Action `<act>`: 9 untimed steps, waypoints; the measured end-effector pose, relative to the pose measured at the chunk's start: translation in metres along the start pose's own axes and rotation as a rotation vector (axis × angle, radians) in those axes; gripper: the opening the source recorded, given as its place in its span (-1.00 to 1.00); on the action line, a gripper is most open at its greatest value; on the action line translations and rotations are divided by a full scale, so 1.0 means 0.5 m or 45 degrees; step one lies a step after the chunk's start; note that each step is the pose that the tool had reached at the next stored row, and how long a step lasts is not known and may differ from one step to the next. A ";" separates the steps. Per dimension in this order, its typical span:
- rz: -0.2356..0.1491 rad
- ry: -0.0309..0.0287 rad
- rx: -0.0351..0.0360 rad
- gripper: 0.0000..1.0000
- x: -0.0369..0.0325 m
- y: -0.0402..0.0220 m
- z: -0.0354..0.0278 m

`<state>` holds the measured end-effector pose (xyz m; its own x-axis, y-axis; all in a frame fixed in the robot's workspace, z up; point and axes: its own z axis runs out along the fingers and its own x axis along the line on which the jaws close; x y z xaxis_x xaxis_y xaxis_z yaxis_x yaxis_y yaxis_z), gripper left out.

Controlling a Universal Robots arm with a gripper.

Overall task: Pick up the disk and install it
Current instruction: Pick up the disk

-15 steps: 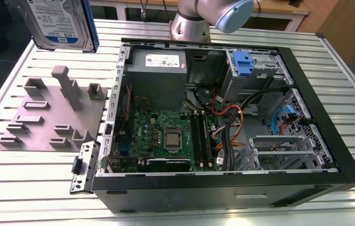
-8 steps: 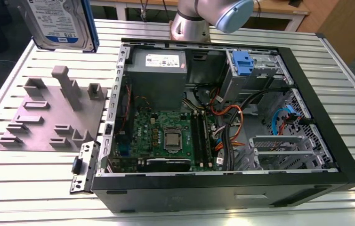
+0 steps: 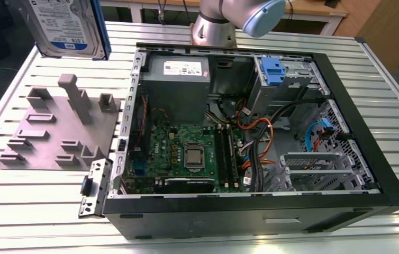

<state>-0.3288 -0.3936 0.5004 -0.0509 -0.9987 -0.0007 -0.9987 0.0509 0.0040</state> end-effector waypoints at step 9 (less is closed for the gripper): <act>0.000 0.0023 0.0002 -0.27 0.011 -0.015 0.000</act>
<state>-0.3214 -0.3996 0.5004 -0.0509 -0.9987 0.0011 -0.9987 0.0509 0.0039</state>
